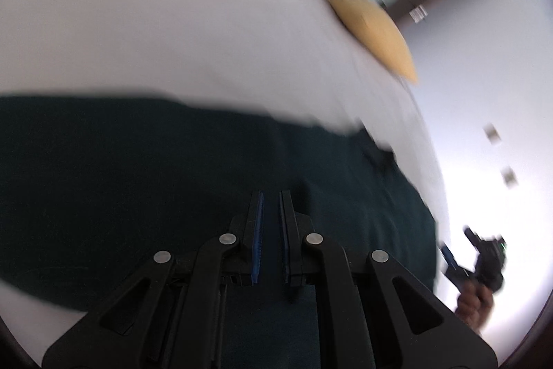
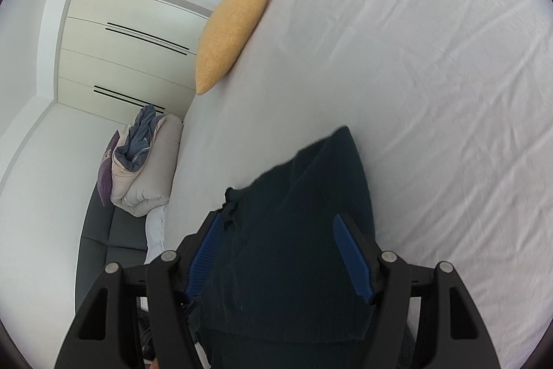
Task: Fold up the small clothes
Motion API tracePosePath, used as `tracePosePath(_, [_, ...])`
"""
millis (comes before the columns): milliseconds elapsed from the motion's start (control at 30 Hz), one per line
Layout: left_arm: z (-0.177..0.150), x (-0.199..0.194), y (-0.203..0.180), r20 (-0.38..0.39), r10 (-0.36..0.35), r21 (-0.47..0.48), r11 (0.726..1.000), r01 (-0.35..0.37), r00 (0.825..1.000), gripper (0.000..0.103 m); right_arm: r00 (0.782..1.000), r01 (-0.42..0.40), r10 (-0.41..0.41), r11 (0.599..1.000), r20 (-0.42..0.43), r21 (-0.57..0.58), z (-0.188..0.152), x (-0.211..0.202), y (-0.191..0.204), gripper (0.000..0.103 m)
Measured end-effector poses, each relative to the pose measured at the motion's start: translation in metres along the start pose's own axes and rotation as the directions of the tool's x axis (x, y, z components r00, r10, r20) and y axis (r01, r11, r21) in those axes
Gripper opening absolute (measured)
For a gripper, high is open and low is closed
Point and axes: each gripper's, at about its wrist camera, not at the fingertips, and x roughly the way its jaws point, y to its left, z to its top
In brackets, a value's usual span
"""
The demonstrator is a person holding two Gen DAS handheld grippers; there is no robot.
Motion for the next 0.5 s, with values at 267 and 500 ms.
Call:
tracePosePath(267, [-0.026,0.038,-0.089,-0.103,-0.09,0.278,0.954,0.116,0.991,0.008,0.999,-0.019,0.021,0.999,-0.05,0.038,0.029,0.039,-0.009,0.07])
tracePosePath(500, [-0.061,0.071,-0.089,-0.199,-0.1,0.247,0.957,0.149,0.975,0.008,0.983,-0.059,0.051,0.997,-0.175,-0.041,-0.001,0.032,-0.012,0.07])
